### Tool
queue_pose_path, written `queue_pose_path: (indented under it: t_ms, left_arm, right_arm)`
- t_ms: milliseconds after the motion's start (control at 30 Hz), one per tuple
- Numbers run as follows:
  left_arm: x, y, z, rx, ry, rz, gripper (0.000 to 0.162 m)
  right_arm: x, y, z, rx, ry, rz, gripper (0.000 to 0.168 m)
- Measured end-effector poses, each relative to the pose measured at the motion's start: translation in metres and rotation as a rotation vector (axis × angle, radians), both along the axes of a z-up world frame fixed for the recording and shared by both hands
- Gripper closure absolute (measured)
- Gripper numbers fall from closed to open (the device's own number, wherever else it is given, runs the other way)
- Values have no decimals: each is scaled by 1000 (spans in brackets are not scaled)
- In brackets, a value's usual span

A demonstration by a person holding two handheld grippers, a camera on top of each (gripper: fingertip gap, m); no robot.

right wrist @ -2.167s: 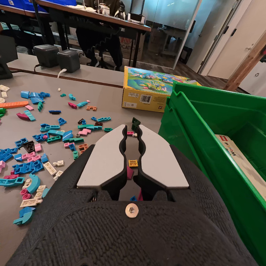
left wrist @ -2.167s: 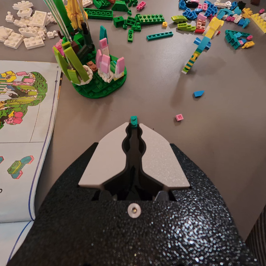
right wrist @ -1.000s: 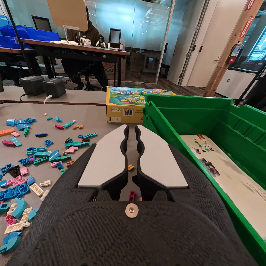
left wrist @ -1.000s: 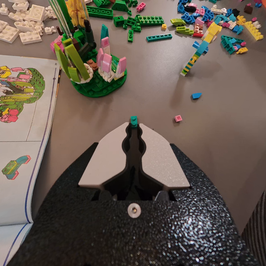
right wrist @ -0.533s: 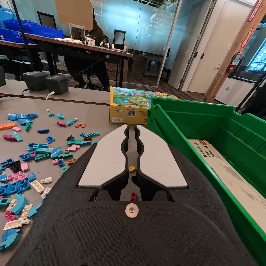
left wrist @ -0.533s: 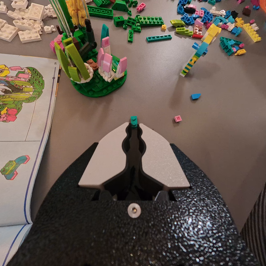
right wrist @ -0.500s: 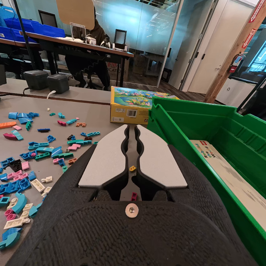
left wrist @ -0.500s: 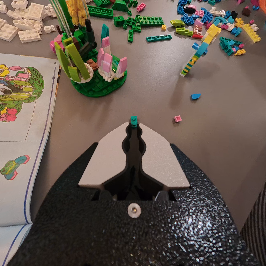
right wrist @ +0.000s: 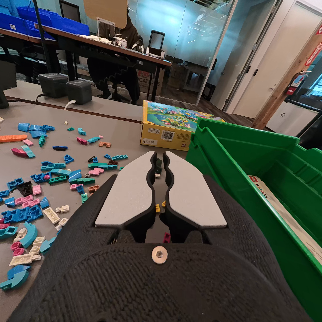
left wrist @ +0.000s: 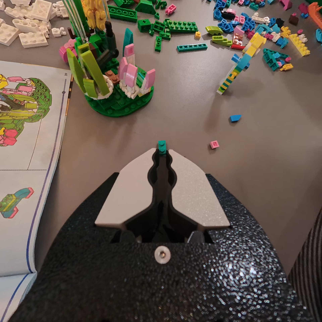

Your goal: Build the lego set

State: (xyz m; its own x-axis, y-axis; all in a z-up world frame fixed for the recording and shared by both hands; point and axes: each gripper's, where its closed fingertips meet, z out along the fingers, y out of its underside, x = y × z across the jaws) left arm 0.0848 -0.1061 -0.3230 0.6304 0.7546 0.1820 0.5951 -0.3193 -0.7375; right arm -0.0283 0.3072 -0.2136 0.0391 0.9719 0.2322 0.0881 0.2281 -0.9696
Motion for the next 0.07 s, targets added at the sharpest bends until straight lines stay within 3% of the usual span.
queue_pose_path:
  t_ms: [33, 67]
  left_arm:
    - [0, 0, 0, 1, -1, 0, 155]
    - [0, 0, 0, 2, -1, 0, 155]
  right_arm:
    - [0, -1, 0, 3, 0, 6, 163]
    - [0, -3, 0, 8, 2, 16, 162]
